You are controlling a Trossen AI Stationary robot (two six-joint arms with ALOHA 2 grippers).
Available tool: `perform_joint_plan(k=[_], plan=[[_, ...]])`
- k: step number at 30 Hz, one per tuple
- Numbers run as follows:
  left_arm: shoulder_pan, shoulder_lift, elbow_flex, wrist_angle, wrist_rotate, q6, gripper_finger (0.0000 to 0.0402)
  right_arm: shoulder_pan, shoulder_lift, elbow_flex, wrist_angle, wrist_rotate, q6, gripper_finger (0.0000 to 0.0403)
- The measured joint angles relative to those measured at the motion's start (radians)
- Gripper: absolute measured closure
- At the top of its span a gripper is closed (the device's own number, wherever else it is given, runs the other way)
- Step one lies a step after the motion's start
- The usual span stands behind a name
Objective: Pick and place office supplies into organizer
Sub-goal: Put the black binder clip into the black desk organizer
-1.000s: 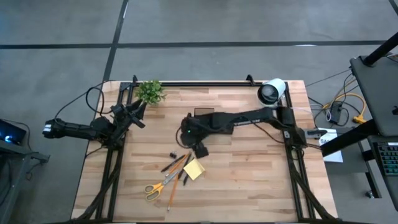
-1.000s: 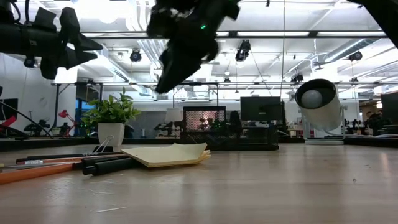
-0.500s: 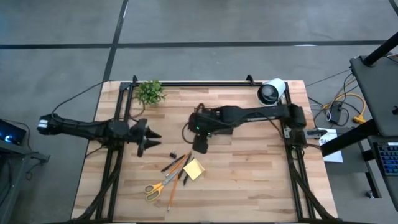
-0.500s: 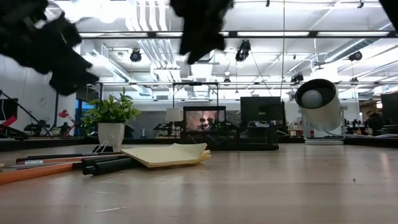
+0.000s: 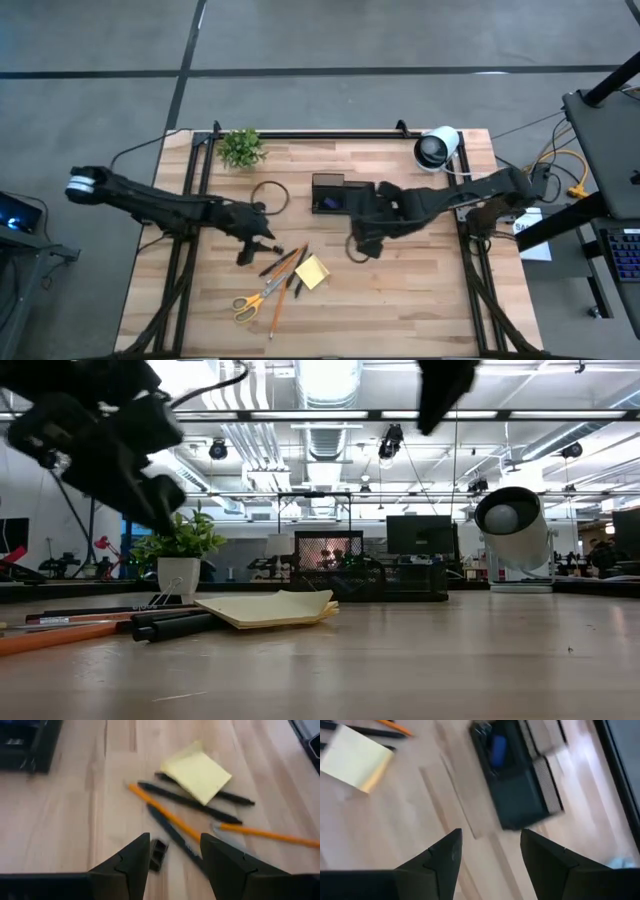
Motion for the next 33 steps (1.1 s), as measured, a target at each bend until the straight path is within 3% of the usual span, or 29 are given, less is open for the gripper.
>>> perform_joint_plan(k=[5, 15, 20, 26, 33], plan=[[0.002, 0.170, 0.084, -0.025, 0.001, 0.016, 0.0243, 0.021, -0.153, -0.214, 0.077, 0.027, 0.108, 0.0214], [0.038, 0.293, 0.156, -0.068, 0.001, 0.075, 0.0243, 0.028, -0.376, -0.472, 0.234, 0.039, 0.180, 0.0214], [0.083, 0.313, 0.157, -0.087, 0.006, 0.077, 0.0243, 0.028, -0.402, -0.529, 0.257, 0.040, 0.172, 0.0214], [0.119, 0.339, 0.156, -0.102, 0.178, 0.076, 0.0243, 0.028, -0.402, -0.558, 0.274, 0.041, 0.153, 0.0214], [0.119, 0.361, 0.158, -0.102, 0.206, 0.074, 0.0251, 0.028, -0.404, -0.565, 0.277, 0.040, 0.149, 0.0216]])
